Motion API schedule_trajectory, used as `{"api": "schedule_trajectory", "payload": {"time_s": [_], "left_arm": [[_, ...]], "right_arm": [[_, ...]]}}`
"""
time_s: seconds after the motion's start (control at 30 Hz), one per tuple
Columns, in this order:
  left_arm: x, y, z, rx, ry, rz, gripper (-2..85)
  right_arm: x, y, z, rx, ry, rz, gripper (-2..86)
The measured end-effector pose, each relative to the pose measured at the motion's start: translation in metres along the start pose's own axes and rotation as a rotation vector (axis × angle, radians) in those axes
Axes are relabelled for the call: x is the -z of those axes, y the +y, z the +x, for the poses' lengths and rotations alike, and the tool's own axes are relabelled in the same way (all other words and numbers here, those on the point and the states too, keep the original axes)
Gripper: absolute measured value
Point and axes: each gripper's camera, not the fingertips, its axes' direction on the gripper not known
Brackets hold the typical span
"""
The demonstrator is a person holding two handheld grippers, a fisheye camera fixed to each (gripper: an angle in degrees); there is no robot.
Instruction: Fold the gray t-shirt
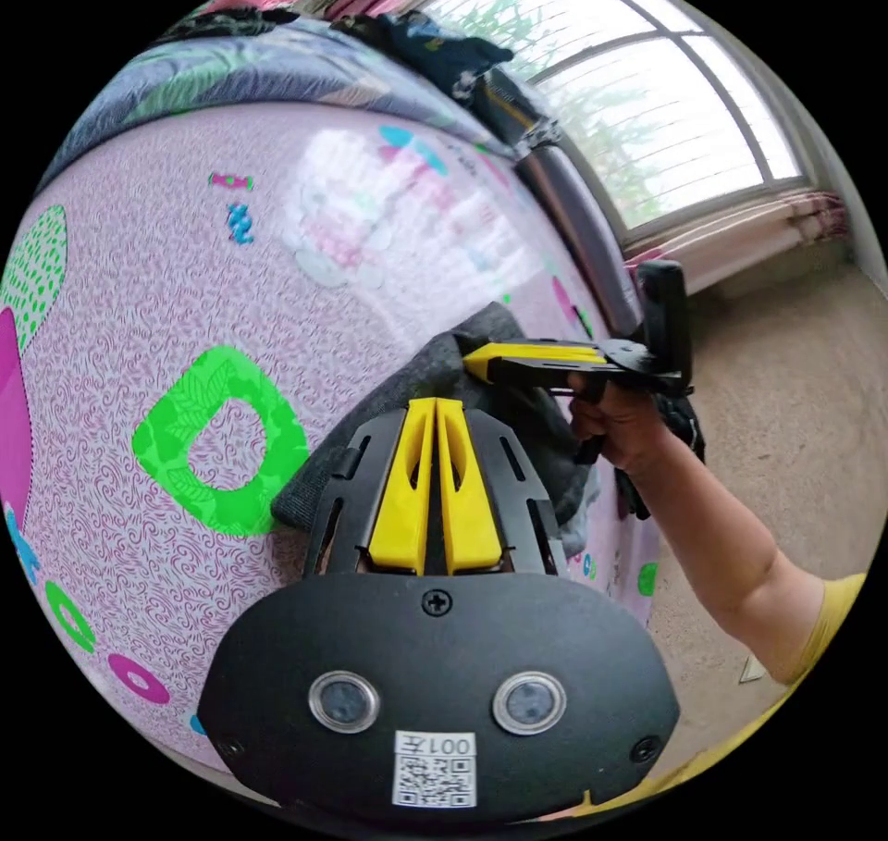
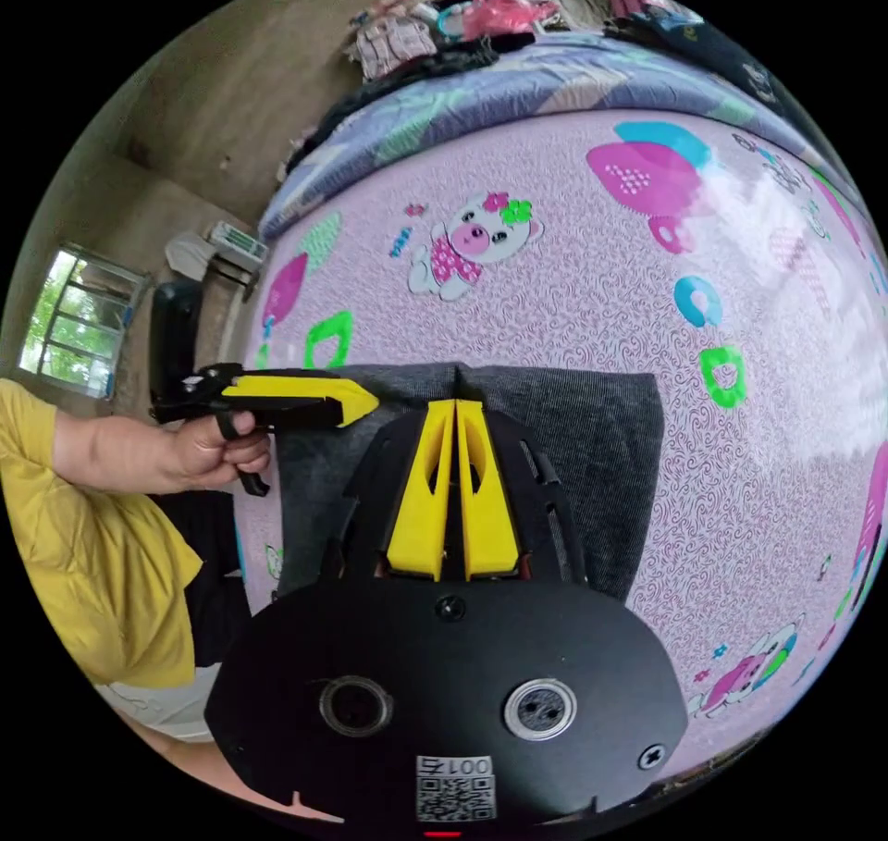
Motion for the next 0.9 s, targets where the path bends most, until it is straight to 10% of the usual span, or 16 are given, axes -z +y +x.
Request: {"api": "schedule_trajectory", "payload": {"time_s": [0.9], "left_arm": [[0.092,-0.027,-0.054,0.119,0.142,-0.023,-1.6]], "right_arm": [[0.125,0.049,0.024,-0.133,-0.060,0.182,0.7]]}}
